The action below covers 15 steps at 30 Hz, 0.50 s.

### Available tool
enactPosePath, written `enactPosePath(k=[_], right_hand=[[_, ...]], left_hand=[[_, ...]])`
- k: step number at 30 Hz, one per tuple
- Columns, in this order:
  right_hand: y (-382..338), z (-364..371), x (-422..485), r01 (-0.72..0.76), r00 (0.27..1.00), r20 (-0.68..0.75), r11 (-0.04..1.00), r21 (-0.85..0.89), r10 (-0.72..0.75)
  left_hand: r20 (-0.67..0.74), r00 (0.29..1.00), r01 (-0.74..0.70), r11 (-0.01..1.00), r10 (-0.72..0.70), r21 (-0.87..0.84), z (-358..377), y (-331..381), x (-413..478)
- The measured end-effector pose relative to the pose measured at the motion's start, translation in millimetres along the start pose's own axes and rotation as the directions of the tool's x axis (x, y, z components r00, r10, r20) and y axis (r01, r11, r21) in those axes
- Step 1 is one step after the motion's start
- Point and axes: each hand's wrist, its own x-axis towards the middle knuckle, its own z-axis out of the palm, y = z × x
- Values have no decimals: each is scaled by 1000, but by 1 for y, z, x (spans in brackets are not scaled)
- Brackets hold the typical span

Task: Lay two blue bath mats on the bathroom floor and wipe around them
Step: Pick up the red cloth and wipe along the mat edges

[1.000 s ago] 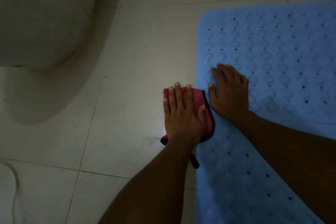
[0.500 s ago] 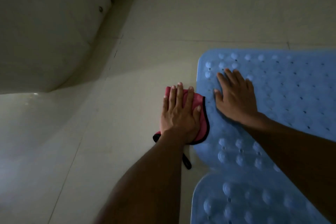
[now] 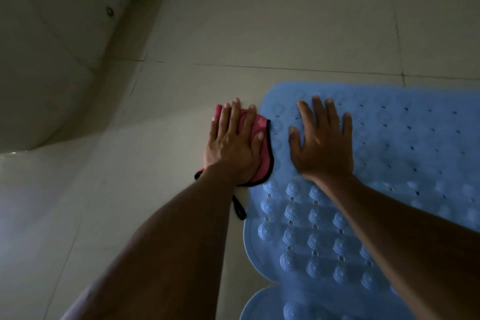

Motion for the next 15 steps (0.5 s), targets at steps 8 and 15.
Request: enactPosePath(k=[8,15], right_hand=[[-2,-8,5,-20,997,78,999,48,16],[-2,-7,6,-18,998,60,998,63,15]], left_hand=[[145,987,63,996,-72,69,-10,8,4],[237,967,74,994,-90,76,-12,6,8]])
